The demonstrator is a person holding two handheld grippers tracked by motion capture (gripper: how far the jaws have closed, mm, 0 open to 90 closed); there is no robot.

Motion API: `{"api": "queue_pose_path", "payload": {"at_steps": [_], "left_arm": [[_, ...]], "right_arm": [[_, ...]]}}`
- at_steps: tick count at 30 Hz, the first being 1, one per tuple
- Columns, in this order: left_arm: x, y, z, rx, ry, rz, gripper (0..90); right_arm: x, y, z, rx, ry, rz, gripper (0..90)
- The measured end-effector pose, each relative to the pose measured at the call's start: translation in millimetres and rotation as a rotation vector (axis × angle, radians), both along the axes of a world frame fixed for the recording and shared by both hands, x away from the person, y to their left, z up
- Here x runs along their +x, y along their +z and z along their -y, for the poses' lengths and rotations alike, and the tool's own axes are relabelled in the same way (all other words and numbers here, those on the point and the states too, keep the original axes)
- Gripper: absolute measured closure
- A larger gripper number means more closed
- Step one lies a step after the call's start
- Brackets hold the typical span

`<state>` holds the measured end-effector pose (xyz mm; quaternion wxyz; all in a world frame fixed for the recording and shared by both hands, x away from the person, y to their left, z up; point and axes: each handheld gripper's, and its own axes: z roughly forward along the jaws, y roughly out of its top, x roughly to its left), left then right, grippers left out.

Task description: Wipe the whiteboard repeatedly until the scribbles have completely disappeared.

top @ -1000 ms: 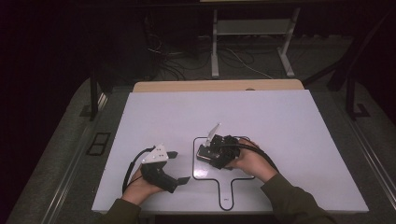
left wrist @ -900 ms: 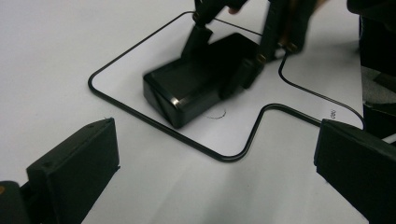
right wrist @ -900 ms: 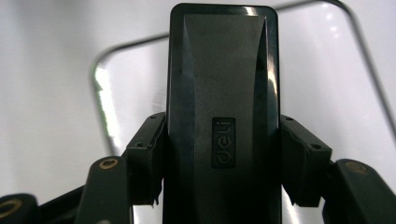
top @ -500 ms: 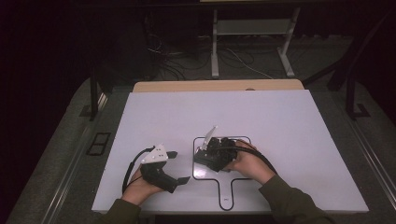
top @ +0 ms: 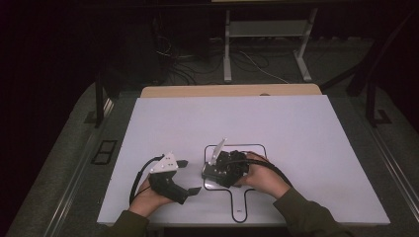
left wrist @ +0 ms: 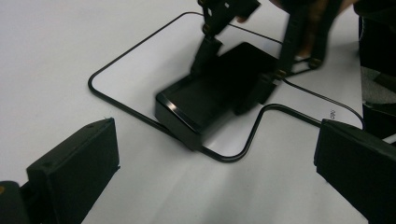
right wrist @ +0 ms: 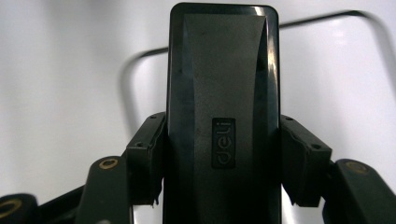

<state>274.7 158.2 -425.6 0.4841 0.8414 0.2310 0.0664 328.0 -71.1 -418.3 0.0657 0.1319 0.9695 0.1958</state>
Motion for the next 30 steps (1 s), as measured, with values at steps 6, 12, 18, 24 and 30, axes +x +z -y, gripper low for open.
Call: {"api": "queue_pose_path", "payload": {"at_steps": [6, 12, 18, 24, 30], "left_arm": [[0.6, -0.7, -0.1, 0.001, 0.0, -0.003, 0.0], [0.4, -0.4, 0.4, 0.003, -0.001, -0.003, 0.0], [0.4, -0.4, -0.1, 0.0, -0.001, -0.003, 0.0], [-0.1, -0.3, 0.1, 0.0, -0.002, -0.002, 0.0], [0.5, -0.7, 0.2, 0.0, -0.002, -0.003, 0.0]], "right_arm": [[23.6, -0.1, 18.2, -0.008, -0.119, 0.038, 38.8], [26.3, -0.6, 21.2, -0.002, -0.117, 0.014, 38.7], [3.4, -0.9, 4.2, 0.018, -0.015, -0.029, 38.7], [4.2, -0.5, 7.6, 0.018, -0.047, -0.03, 38.8], [22.9, -1.1, 36.1, 0.006, -0.126, 0.003, 38.7]]}}
